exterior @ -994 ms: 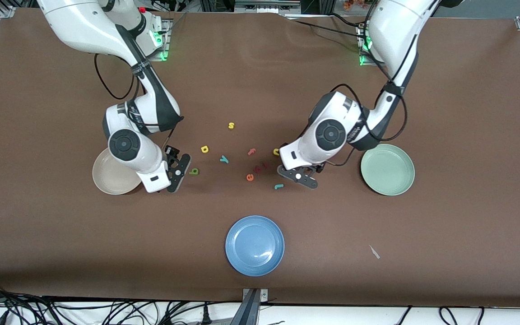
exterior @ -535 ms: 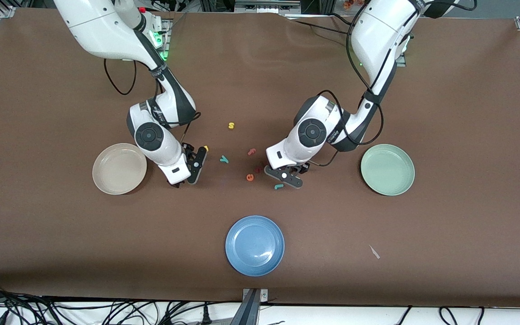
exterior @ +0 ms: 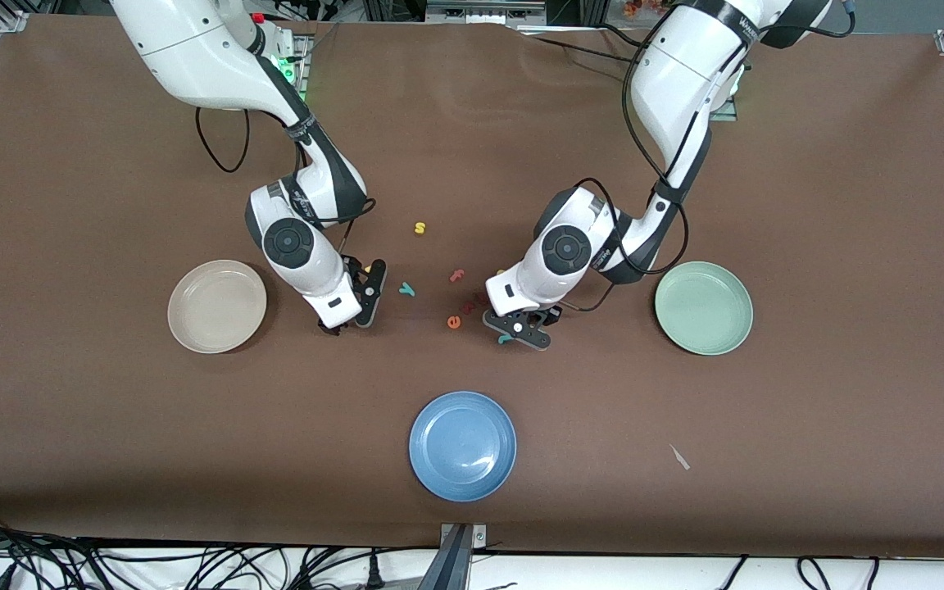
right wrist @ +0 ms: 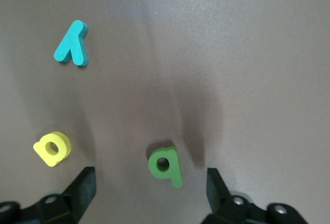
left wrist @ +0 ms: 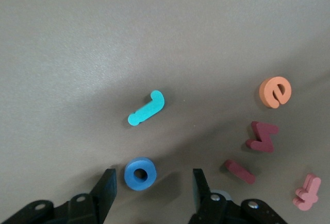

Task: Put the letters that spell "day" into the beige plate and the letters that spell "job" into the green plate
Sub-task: 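Grasp a letter with the right gripper while the left gripper grasps one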

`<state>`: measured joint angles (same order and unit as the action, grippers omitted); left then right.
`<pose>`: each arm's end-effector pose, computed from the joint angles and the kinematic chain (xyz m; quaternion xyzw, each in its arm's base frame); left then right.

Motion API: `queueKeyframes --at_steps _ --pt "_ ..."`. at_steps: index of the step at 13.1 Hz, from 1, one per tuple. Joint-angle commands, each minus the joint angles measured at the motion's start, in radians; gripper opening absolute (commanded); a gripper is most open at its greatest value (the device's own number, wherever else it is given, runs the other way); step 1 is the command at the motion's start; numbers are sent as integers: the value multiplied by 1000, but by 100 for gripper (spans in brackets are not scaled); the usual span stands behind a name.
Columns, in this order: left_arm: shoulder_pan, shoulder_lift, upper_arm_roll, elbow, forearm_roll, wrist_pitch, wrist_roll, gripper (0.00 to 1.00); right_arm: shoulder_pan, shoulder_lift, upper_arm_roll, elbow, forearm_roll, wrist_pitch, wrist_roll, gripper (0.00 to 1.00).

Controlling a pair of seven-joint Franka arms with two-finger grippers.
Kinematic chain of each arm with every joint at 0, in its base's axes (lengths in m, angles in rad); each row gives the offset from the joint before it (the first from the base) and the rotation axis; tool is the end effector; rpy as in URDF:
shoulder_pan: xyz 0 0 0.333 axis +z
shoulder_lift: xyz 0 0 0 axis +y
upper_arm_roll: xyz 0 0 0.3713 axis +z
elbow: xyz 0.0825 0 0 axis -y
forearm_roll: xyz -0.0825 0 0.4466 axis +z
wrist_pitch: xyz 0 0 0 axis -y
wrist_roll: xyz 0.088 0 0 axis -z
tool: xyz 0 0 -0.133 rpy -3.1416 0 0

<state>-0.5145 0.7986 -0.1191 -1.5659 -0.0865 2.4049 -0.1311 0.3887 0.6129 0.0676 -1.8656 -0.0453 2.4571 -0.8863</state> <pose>0.6425 -0.4593 0.1468 0.9771 -0.1991 -0.0065 0.0749 0.6352 0.3091 0.1541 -0.7756 -0.6311 0.0084 0.0073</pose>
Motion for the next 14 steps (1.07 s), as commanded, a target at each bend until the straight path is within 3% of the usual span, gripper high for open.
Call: queueKeyframes --at_steps 1,8,9,12,14 --pt "-36 14 35 24 62 3 -21 65 -7 18 -2 -3 -11 39 -59 88" --pt "-47 25 39 26 71 3 -51 49 -7 25 -2 2 -11 43 -92 60" --pt "-47 27 39 26 95 3 -55 45 -7 25 -2 2 -11 43 -92 49" --pt "-56 27 39 26 140 3 -117 15 -7 25 -2 2 -11 43 -91 32" --pt "-56 24 39 26 146 0 -122 8 -7 25 -2 -1 -11 43 -91 23"
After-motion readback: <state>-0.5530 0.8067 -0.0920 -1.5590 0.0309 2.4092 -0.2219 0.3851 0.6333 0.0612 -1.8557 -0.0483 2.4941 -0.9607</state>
